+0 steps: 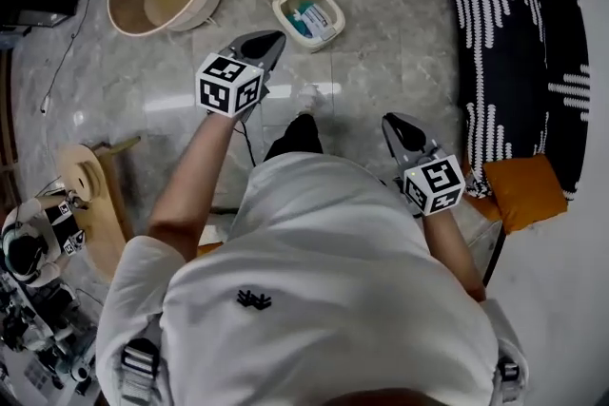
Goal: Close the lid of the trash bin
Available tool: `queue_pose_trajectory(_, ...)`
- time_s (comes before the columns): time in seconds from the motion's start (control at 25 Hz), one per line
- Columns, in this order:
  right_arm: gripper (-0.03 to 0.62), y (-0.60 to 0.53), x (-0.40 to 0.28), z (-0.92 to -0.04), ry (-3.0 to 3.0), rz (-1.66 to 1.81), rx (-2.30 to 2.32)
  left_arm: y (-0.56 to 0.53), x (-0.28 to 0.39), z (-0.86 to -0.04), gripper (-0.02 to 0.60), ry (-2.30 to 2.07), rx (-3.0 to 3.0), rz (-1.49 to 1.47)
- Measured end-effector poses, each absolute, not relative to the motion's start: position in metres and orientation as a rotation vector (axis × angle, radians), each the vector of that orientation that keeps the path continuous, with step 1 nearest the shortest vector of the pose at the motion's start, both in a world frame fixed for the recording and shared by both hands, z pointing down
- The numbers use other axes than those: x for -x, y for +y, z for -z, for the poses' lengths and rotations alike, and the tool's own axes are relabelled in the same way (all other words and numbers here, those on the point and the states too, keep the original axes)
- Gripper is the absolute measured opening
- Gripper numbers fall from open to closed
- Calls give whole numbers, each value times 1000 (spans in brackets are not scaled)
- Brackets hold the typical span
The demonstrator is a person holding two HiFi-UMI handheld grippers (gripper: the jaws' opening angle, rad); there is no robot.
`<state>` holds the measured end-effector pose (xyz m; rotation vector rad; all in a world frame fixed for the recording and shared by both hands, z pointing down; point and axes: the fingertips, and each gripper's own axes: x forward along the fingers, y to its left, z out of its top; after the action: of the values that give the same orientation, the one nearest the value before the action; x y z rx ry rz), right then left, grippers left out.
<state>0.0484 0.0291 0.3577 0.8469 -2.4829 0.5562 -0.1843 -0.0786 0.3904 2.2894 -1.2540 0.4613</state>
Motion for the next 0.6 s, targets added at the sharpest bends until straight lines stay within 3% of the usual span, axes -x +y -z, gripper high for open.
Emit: queue_pose_trajectory(0.6,21,-73,9,-392,-2331,-689,-969,-288,292,-526,57,-1205,-2141,-575)
